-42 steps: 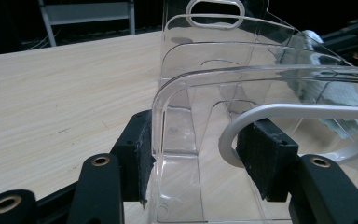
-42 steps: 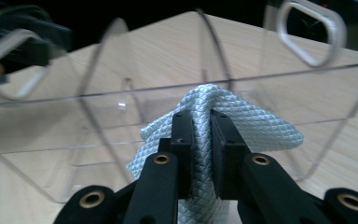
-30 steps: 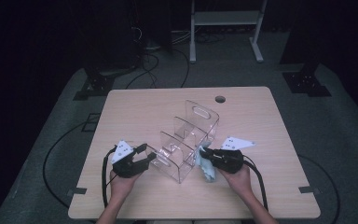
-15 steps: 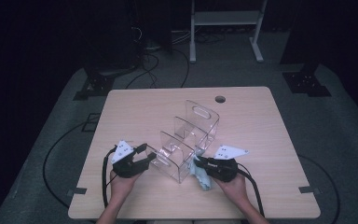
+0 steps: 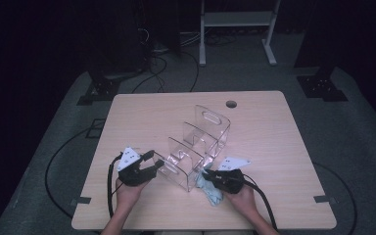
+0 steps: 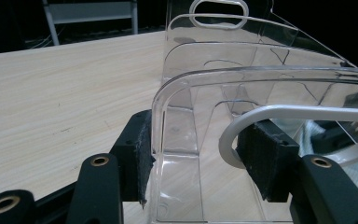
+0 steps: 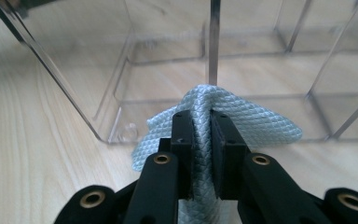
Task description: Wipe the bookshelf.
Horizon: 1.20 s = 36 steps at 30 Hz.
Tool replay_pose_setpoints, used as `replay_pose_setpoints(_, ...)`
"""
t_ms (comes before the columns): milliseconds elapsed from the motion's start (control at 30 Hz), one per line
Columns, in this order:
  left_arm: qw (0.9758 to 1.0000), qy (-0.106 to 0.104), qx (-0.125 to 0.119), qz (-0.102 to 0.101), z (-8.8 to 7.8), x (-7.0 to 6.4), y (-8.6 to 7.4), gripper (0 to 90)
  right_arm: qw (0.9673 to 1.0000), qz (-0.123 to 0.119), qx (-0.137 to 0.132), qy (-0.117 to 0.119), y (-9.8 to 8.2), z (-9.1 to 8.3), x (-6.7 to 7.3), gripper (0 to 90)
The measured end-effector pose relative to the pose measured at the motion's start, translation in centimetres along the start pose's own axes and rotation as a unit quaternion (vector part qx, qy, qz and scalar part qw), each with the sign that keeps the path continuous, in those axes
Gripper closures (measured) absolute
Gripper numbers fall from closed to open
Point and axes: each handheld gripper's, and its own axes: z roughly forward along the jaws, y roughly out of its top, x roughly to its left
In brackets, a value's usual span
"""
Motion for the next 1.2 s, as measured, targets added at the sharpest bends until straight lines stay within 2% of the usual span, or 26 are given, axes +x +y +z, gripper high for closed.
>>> replay_pose_setpoints(100,1.0,-0.001,0.0,-0.001,0.0,0.0,0.0,45.7,1.0,0.006,-0.006,0.001,0.0,-0.2,-0.2,80.3)
replay_pose_setpoints(200,1.0,-0.001,0.001,-0.001,0.0,0.0,0.0,45.7,0.9998,0.012,0.015,0.0,-0.5,0.5,-0.4,80.3)
replay_pose_setpoints(333,1.0,0.001,0.001,-0.002,0.1,0.0,0.1,45.6,0.9997,0.022,0.008,0.007,-0.3,0.0,-0.3,80.3)
replay_pose_setpoints(400,1.0,0.0,0.001,-0.007,0.1,0.0,0.1,45.7,0.9997,0.02,-0.002,0.01,0.0,-1.0,0.3,80.3)
replay_pose_setpoints(500,1.0,0.001,0.001,-0.003,0.1,0.0,0.1,45.6,0.9988,0.018,-0.031,0.035,0.7,-2.5,1.8,80.3)
replay_pose_setpoints(567,1.0,0.002,0.001,-0.003,0.1,-0.1,0.1,45.6,0.9977,0.001,-0.049,0.046,1.4,-3.2,3.3,80.3)
replay_pose_setpoints(667,1.0,0.003,0.001,-0.003,0.1,-0.2,0.1,45.6,0.9963,-0.019,-0.063,0.055,2.8,-3.4,5.2,80.3)
replay_pose_setpoints(800,1.0,0.004,0.001,-0.004,0.1,-0.1,0.0,45.6,0.9967,-0.027,-0.057,0.05,3.1,-2.7,5.7,80.5)
replay_pose_setpoints(967,1.0,0.008,0.0,-0.004,0.2,-0.1,0.1,45.4,0.9978,-0.028,-0.04,0.045,1.8,-1.5,6.2,80.5)
replay_pose_setpoints(1100,1.0,0.008,0.001,-0.003,0.2,-0.1,0.1,45.1,0.9987,-0.035,0.0,0.037,0.3,0.4,6.3,80.5)
replay_pose_setpoints(1200,1.0,0.006,0.0,-0.005,0.2,-0.1,0.1,45.2,0.9988,-0.027,-0.008,0.039,0.5,0.1,6.1,80.5)
